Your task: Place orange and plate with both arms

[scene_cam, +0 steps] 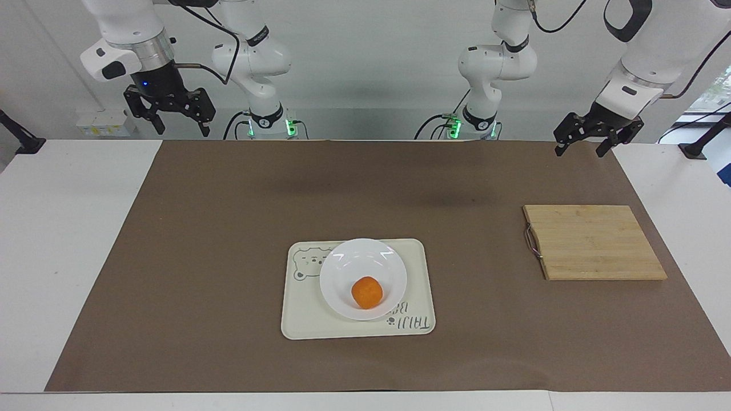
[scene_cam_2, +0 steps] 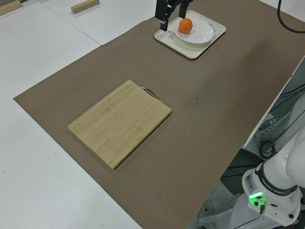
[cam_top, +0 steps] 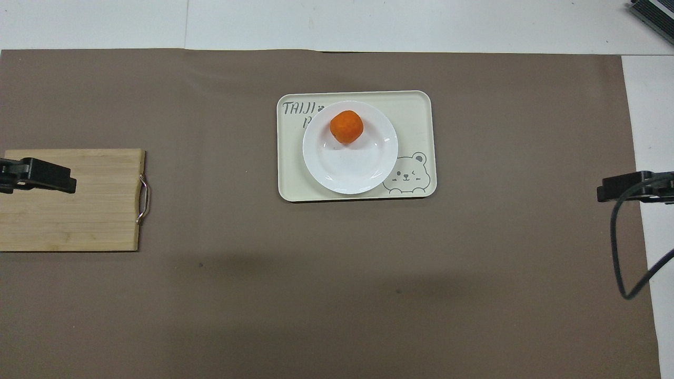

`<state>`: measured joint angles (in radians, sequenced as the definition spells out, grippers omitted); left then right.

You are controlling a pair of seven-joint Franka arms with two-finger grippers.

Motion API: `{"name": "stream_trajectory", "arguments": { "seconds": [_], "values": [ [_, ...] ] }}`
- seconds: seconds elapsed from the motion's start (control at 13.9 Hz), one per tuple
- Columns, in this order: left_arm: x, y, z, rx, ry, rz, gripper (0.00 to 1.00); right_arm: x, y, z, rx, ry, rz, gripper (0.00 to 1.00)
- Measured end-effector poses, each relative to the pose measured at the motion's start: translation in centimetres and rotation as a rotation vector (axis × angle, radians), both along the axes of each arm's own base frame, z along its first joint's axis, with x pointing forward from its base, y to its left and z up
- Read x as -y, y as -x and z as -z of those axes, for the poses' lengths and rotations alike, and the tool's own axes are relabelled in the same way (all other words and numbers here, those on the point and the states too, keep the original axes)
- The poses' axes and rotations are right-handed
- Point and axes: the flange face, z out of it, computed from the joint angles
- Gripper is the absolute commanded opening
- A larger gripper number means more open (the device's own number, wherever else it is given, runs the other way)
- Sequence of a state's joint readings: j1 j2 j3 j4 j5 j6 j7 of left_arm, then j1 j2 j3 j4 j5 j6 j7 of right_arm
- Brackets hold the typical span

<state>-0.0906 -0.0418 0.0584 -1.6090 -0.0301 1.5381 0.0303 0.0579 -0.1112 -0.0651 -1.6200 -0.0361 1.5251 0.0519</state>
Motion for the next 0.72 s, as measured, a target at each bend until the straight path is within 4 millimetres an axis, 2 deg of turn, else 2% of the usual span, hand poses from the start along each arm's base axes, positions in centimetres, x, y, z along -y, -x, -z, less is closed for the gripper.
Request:
{"name": "stream_trajectory", "arguments": {
  "seconds": [0.72],
  "values": [
    [0.0,0.0,0.0,0.0,0.0,0.0,1.0,0.79,0.03,-0.34,-0.004,-0.004,0.02,1.0]
  ]
}}
